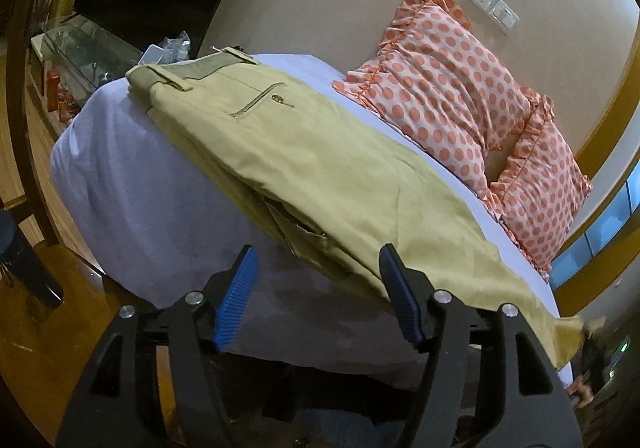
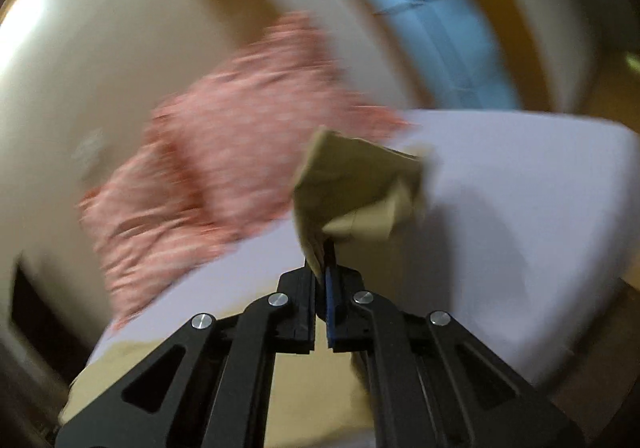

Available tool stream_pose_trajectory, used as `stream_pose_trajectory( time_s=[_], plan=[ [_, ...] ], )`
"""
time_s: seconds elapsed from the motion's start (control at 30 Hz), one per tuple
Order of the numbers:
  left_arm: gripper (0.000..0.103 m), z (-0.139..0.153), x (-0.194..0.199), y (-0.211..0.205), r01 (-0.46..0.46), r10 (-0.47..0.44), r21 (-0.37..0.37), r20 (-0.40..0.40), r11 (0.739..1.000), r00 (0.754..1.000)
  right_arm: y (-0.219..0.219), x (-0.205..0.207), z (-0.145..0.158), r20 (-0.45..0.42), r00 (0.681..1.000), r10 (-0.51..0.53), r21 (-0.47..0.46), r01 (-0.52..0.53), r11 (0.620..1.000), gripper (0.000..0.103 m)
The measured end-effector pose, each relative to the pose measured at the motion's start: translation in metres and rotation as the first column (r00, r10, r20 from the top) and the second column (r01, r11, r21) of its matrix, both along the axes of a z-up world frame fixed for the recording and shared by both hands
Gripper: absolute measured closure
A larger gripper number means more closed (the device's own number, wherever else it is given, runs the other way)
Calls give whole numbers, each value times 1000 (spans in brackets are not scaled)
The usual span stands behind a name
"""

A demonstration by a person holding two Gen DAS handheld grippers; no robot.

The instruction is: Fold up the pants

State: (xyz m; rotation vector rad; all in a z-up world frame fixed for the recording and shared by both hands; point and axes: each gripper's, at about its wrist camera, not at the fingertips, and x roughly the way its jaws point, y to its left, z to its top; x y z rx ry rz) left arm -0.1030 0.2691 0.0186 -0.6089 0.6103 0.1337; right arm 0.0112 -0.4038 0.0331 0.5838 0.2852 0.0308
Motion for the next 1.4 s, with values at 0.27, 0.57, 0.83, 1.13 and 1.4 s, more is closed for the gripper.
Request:
stream_pose_trajectory(
  time_s=[0.27, 0.57, 0.83, 1.13, 1.4],
  plan=[
    [26, 4, -10, -13, 8, -9, 49, 27, 999, 1000, 267, 45, 31, -61, 695, 716, -146, -716, 682, 99],
    [17, -8, 0, -26, 155, -156, 33, 43, 987, 987, 330, 26, 17, -243, 611, 753, -302, -786, 540, 20],
    [17, -20, 28, -29, 182, -179, -67, 44, 981, 983, 288, 52, 9, -240, 695, 678, -180, -718, 672, 19],
    [17, -2, 36, 5, 43, -27, -149, 106, 988, 994, 293, 44, -3, -256, 686, 681, -159, -725, 670, 17],
    [48, -16, 57, 104, -192, 222, -334, 56, 923, 973, 281, 50, -16, -262, 697, 668, -105, -708, 698, 17]
  ],
)
